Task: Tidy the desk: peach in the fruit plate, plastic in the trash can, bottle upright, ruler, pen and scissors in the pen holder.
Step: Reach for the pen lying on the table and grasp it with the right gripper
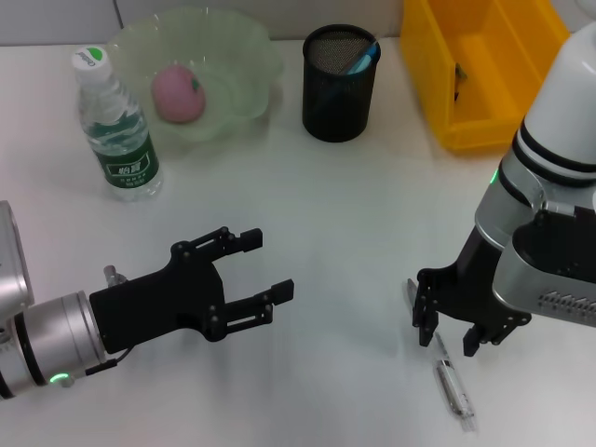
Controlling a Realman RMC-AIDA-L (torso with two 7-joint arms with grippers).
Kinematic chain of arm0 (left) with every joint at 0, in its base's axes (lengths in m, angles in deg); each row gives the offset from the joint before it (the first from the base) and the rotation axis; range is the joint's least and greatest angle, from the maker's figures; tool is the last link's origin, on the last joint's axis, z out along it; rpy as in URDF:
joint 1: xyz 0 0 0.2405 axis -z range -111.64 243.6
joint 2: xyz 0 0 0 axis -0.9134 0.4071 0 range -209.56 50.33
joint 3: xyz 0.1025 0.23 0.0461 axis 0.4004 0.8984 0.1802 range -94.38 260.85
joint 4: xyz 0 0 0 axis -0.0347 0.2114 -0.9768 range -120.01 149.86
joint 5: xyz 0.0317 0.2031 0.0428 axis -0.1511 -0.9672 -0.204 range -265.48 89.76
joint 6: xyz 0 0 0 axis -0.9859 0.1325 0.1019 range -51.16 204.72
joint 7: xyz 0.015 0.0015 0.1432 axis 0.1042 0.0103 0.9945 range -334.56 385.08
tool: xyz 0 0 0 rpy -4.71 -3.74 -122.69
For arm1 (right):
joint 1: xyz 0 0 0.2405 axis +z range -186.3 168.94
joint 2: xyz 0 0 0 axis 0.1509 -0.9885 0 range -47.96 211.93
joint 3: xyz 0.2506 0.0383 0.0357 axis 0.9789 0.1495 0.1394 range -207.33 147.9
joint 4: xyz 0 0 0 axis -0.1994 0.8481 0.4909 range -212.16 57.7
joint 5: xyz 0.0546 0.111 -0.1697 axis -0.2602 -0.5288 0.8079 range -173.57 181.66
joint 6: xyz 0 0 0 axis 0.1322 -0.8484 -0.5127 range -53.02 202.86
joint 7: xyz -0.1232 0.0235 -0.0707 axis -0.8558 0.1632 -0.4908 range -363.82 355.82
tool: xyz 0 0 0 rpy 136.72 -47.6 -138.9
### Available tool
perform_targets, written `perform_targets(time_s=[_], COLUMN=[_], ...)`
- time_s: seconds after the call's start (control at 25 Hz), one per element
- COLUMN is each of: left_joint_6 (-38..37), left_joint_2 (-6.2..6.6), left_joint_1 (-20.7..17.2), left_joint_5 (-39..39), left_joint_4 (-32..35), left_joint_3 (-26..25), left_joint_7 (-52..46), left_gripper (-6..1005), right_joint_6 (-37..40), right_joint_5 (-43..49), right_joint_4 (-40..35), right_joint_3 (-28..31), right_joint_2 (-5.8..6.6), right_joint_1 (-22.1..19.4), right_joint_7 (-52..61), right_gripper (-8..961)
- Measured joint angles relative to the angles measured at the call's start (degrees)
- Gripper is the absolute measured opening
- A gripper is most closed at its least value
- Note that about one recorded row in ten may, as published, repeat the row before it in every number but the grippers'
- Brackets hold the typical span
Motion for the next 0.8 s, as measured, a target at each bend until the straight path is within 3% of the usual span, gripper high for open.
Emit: perform_targets(time_s=[0.12, 0.8], left_joint_6=[0.00, 0.00], left_joint_2=[-0.07, -0.20], left_joint_1=[-0.09, -0.03], left_joint_5=[0.00, -0.01], left_joint_4=[-0.01, -0.50], left_joint_3=[-0.02, -0.03], left_joint_7=[-0.02, -0.04], left_gripper=[783, 783], right_joint_6=[-0.08, -3.91], right_joint_5=[-0.11, -0.12], right_joint_4=[0.09, 2.56], right_joint_3=[-0.04, -3.50], right_joint_2=[0.00, 0.08], right_joint_1=[-0.20, -0.02], right_joint_7=[-0.84, -1.35], right_gripper=[454, 380])
